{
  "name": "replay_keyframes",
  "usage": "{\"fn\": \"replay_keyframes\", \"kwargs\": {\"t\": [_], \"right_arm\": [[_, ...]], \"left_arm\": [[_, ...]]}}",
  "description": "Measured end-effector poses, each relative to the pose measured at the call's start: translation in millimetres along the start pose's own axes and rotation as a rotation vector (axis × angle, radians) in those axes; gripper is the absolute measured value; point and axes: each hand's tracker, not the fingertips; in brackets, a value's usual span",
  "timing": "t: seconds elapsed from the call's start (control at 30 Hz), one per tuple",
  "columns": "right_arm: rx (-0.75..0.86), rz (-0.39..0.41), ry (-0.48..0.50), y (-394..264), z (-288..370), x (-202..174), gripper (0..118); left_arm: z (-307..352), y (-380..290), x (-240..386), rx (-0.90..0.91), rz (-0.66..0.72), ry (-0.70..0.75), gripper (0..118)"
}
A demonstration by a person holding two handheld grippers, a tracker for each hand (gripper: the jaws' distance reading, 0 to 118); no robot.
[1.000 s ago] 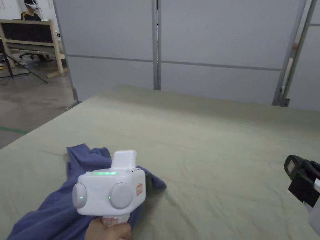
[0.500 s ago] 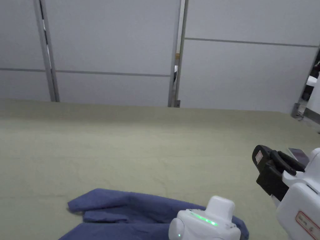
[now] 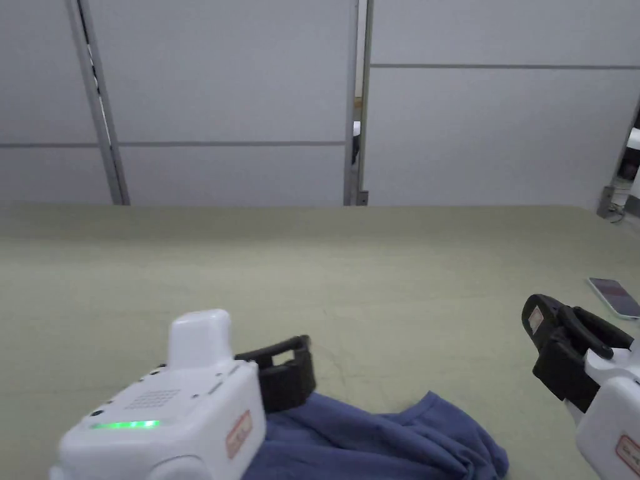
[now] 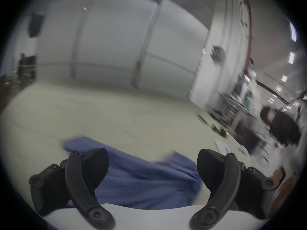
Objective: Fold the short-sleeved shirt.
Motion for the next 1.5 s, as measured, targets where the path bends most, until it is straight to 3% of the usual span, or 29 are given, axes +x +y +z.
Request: {"fn": "replay_keyframes", "kwargs": {"t": [0.03, 0.07, 0.1, 0.17, 0.23, 0.3, 0.33, 0.4, 0.43, 0.47, 0.5, 0.6, 0.67, 0.73, 0.77, 0.83, 0.87, 0.93, 0.97, 1.0, 1.03, 1.07, 1.1, 1.13, 1.3, 1.37, 1.4, 1.43, 1.5], "right_arm": [[-0.004, 0.000, 0.013, -3, -1, -6, 2], [-0.009, -0.002, 0.026, -5, -3, -9, 2], [-0.010, -0.002, 0.035, -9, -4, -13, 2], [-0.007, -0.014, 0.053, -14, -6, -20, 2], [-0.012, -0.031, 0.073, -16, -10, -26, 2], [-0.020, -0.033, 0.085, -16, -14, -37, 2], [-0.026, -0.035, 0.090, -17, -16, -41, 2], [-0.038, -0.044, 0.107, -20, -20, -47, 2], [-0.044, -0.042, 0.114, -20, -20, -51, 2], [-0.049, -0.038, 0.117, -22, -22, -54, 2], [-0.059, -0.032, 0.119, -24, -23, -57, 2], [-0.089, -0.030, 0.133, -30, -28, -61, 2], [-0.108, -0.021, 0.137, -34, -30, -63, 2], [-0.136, -0.005, 0.133, -39, -35, -65, 2], [-0.148, -0.003, 0.136, -42, -38, -66, 2], [-0.182, 0.002, 0.139, -47, -48, -69, 2], [-0.198, -0.001, 0.138, -50, -54, -73, 2], [-0.248, -0.001, 0.149, -54, -76, -82, 2], [-0.285, 0.011, 0.163, -56, -92, -83, 5], [-0.314, 0.028, 0.176, -60, -111, -90, 19], [-0.360, 0.042, 0.196, -65, -134, -100, 44], [-0.441, 0.065, 0.215, -71, -161, -112, 93], [-0.520, 0.083, 0.251, -80, -187, -121, 113], [-0.557, 0.101, 0.301, -91, -213, -133, 114], [-0.943, 0.220, 0.360, -168, -332, -196, 104], [-1.097, 0.307, 0.326, -207, -360, -214, 86], [-1.161, 0.358, 0.301, -222, -363, -221, 84], [-0.978, 0.379, 0.336, -206, -349, -223, 84], [-0.932, 0.287, 0.318, -185, -345, -215, 3]], "left_arm": [[20, 4, -23, 0.077, 0.025, 0.080, 115], [44, 8, -40, 0.173, 0.060, 0.164, 107], [62, 11, -59, 0.223, 0.081, 0.261, 90], [86, 18, -90, 0.273, 0.136, 0.452, 0], [104, 37, -110, 0.173, 0.100, 0.304, 0], [111, 43, -115, 0.168, 0.092, 0.393, 0], [88, 13, -109, 0.159, 0.094, 0.395, 0], [67, 2, -116, 0.041, 0.120, 0.428, 2], [49, -5, -131, -0.056, 0.155, 0.469, 30], [29, -13, -146, -0.204, 0.185, 0.507, 100], [4, -32, -161, -0.389, 0.231, 0.506, 118], [-39, -93, -201, -0.549, 0.426, 0.412, 110], [-60, -122, -213, -0.613, 0.440, 0.443, 106], [-64, -141, -186, -0.639, 0.327, 0.483, 104], [-60, -136, -172, -0.568, 0.225, 0.479, 104], [-62, -137, -155, -0.545, 0.162, 0.469, 101], [-57, -129, -170, -0.527, 0.124, 0.556, 74], [-46, -130, -185, -0.492, 0.238, 0.478, 2], [-40, -131, -191, -0.498, 0.300, 0.465, 2], [-35, -124, -198, -0.490, 0.330, 0.436, 2], [-25, -121, -200, -0.445, 0.366, 0.409, 2], [-19, -117, -199, -0.434, 0.368, 0.402, 1], [-13, -114, -195, -0.432, 0.353, 0.405, 1], [-10, -105, -190, -0.413, 0.339, 0.391, 1], [-5, -99, -182, -0.409, 0.303, 0.361, 1], [-7, -101, -183, -0.417, 0.307, 0.364, 1], [-9, -98, -182, -0.423, 0.315, 0.357, 1], [-10, -98, -183, -0.428, 0.322, 0.357, 1], [-8, -94, -184, -0.424, 0.325, 0.353, 1]]}}
